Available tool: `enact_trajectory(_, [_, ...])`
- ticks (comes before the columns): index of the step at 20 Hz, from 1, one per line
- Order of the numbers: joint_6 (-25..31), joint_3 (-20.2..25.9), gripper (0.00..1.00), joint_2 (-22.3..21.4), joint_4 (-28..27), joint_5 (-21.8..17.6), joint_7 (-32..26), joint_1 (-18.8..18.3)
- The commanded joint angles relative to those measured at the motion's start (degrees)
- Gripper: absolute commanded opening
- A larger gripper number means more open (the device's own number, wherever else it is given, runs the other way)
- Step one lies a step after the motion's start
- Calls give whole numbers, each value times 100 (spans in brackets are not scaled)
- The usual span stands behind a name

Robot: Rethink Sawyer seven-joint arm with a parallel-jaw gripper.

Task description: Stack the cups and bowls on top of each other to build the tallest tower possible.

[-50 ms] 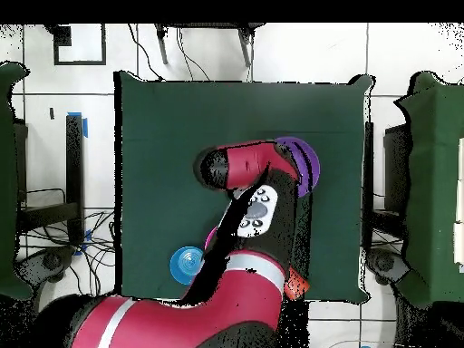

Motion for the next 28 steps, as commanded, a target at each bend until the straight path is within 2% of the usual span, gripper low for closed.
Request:
enact_trajectory(1, [-959,235,0,-568,1900,-238,888,327])
enact_trajectory(3, [-801,102,0,-577,1905,-216,910,563])
enact_trajectory(8, [-549,-127,0,-465,1899,207,1472,1153])
enact_trajectory(12, [149,-361,0,-734,1865,280,1406,1595])
enact_trajectory(15, [613,-514,0,-894,1689,256,1237,1753])
enact_trajectory(22, [1270,-653,0,-899,1064,129,1003,1789])
enact_trajectory(28, [1170,-512,0,-973,1080,185,978,1572])
